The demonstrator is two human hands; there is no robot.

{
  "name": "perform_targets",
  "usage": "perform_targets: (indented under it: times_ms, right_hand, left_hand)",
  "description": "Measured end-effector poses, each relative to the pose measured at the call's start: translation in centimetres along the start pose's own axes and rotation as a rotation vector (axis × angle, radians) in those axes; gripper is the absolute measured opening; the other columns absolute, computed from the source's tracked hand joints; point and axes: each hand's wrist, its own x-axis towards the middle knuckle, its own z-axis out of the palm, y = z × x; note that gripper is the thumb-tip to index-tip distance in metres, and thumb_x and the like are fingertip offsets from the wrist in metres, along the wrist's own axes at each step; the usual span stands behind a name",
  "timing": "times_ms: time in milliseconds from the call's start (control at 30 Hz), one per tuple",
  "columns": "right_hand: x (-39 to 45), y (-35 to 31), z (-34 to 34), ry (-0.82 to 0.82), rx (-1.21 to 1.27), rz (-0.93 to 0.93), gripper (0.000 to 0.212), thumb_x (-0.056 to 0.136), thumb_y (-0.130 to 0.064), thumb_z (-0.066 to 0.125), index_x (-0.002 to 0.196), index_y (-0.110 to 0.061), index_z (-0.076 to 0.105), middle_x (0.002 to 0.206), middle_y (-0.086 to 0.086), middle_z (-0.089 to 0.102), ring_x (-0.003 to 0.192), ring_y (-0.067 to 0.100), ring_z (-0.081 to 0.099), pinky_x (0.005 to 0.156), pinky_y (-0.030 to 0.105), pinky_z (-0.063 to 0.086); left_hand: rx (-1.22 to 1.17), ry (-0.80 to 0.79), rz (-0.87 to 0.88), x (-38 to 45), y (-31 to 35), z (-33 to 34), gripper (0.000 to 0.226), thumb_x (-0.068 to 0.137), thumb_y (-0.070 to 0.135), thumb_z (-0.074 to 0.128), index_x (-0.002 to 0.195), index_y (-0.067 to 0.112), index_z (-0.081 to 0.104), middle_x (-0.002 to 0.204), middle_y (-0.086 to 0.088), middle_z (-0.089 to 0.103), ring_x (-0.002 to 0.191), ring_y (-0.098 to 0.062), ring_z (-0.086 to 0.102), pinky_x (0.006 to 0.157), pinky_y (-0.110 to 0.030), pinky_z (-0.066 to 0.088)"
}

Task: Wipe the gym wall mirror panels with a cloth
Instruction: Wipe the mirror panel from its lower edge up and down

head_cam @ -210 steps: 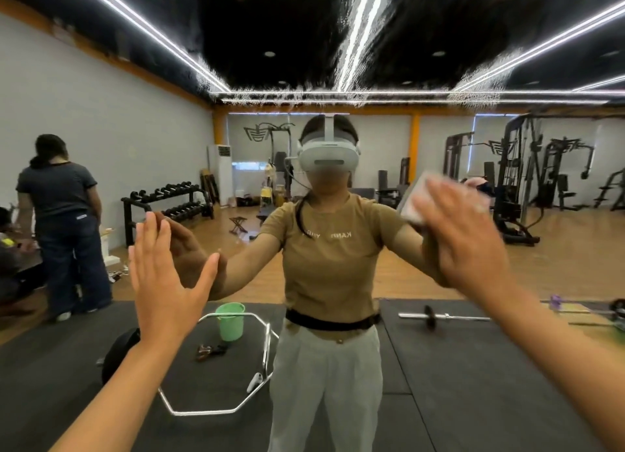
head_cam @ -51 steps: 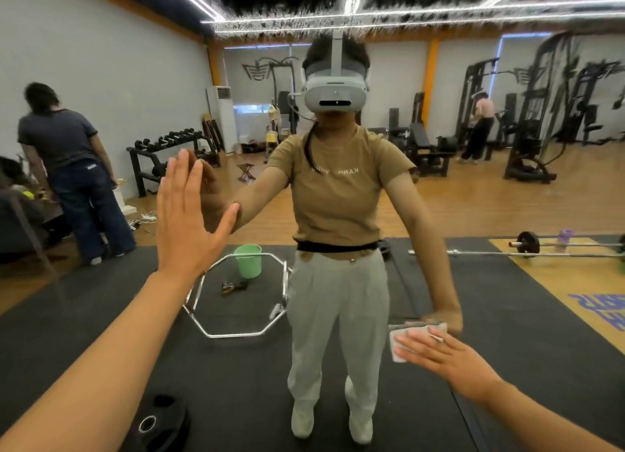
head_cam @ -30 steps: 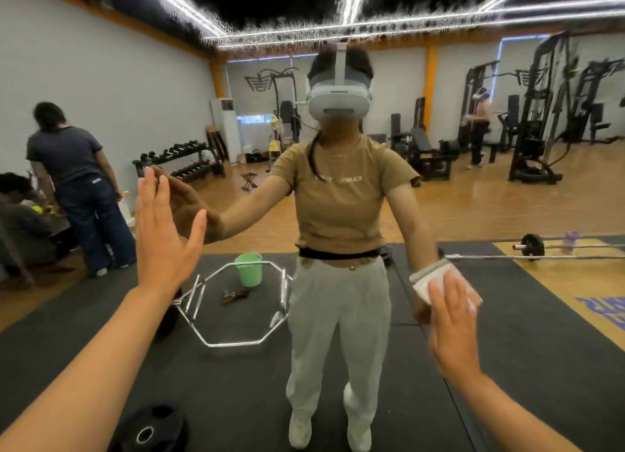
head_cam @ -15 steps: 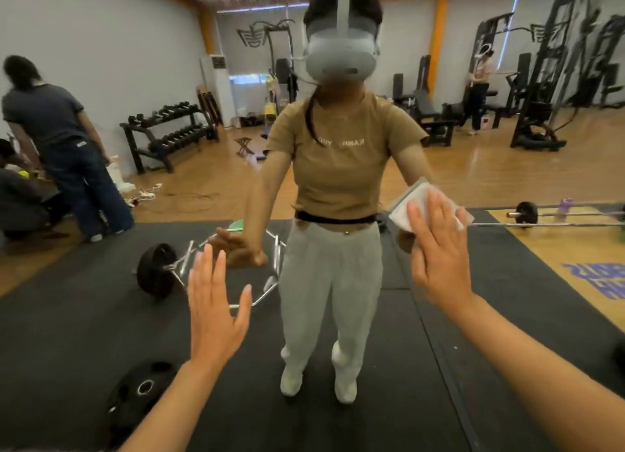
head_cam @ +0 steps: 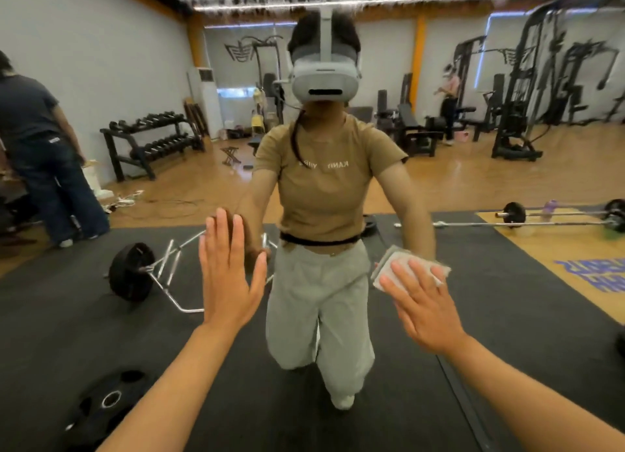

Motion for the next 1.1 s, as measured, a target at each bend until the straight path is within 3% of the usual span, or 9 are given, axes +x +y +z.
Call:
perform_targets:
  times_ms: [100,267,400,533,600,667,833,1000,1100]
  right_hand:
    - [-5.7,-2.3,2.9,-0.06,-0.038,-0.07,0.054,0.104,-0.025,0.027,0.158,-0.027,0.017,0.165,-0.002,0.013,0.152,0.025,0.013,0.114,0.047,0.019]
    - [-3.7,-1.7,2.7,-0.028,-0.065,-0.098,0.054,0.101,-0.02,0.036,0.155,-0.023,0.027,0.164,0.0,0.018,0.15,0.025,0.019,0.11,0.052,0.031]
    - [3.8,0.3,-0.5,0.093,-0.062,-0.078,0.052,0.099,-0.02,0.039,0.151,-0.019,0.033,0.16,0.008,0.026,0.151,0.023,0.014,0.121,0.044,0.011]
    - [11.4,0.2,-2.4,0.178,-0.029,0.035,0.053,0.101,-0.024,0.031,0.154,-0.028,0.026,0.163,0.002,0.018,0.152,0.021,0.007,0.119,0.032,-0.008]
    - [12.1,-1.5,-1.4,0.225,0.008,0.12,0.053,0.102,-0.024,0.03,0.155,-0.03,0.024,0.164,0.001,0.015,0.152,0.024,0.007,0.117,0.033,-0.008]
    - [10.2,-3.7,0.7,0.246,-0.01,0.125,0.057,0.101,-0.02,0.034,0.156,-0.03,0.021,0.165,0.001,0.012,0.152,0.024,0.005,0.118,0.042,0.002]
    - [1.6,-7.9,5.8,0.125,-0.103,-0.148,0.072,0.087,-0.009,0.044,0.155,-0.025,0.027,0.163,0.004,0.022,0.152,0.024,0.013,0.118,0.048,0.017]
    - [-2.7,-6.2,5.5,-0.151,-0.266,-0.53,0.069,0.09,-0.011,0.041,0.155,-0.028,0.027,0.164,0.0,0.021,0.152,0.023,0.016,0.121,0.048,0.014]
    - [-0.4,-4.5,3.6,-0.211,-0.323,-0.68,0.07,0.09,-0.011,0.039,0.156,-0.03,0.025,0.164,-0.003,0.02,0.152,0.019,0.014,0.124,0.043,0.009]
  left_hand:
    - [0.016,0.055,0.061,-0.2,-0.8,0.8,0.071,0.1,0.038,0.041,0.157,0.007,0.014,0.165,-0.015,0.004,0.153,-0.026,-0.005,0.123,-0.039,-0.007]
    - [0.04,0.168,0.162,0.0,-1.9,2.0,0.068,0.101,0.037,0.04,0.156,0.005,0.018,0.164,-0.019,0.009,0.152,-0.029,-0.001,0.123,-0.041,-0.005]
    - [0.085,0.248,0.191,0.0,-2.4,2.9,0.066,0.103,0.039,0.036,0.157,0.005,0.018,0.164,-0.017,0.011,0.152,-0.03,0.004,0.124,-0.039,-0.004]
    - [0.125,0.32,0.216,0.0,-2.7,3.9,0.065,0.104,0.041,0.031,0.158,0.009,0.013,0.165,-0.015,0.008,0.152,-0.029,0.002,0.123,-0.037,-0.006]
    - [0.142,0.351,0.22,0.1,-3.0,4.2,0.066,0.104,0.042,0.029,0.158,0.009,0.013,0.165,-0.014,0.007,0.153,-0.028,0.002,0.123,-0.036,-0.006]
    - [0.148,0.362,0.232,0.2,-3.4,4.5,0.066,0.103,0.043,0.028,0.158,0.01,0.012,0.166,-0.012,0.006,0.153,-0.027,0.001,0.123,-0.035,-0.007]
    - [0.144,0.406,0.255,0.1,-3.3,4.9,0.064,0.103,0.04,0.03,0.158,0.009,0.015,0.166,-0.012,0.008,0.153,-0.027,0.003,0.124,-0.04,-0.001]
    - [0.145,0.407,0.263,0.0,-3.5,4.9,0.064,0.103,0.038,0.032,0.158,0.009,0.015,0.165,-0.013,0.009,0.153,-0.029,0.005,0.124,-0.041,0.0]
    - [0.139,0.425,0.295,-0.6,-3.7,5.3,0.062,0.103,0.034,0.034,0.157,0.007,0.019,0.164,-0.015,0.014,0.152,-0.031,0.009,0.124,-0.046,0.005]
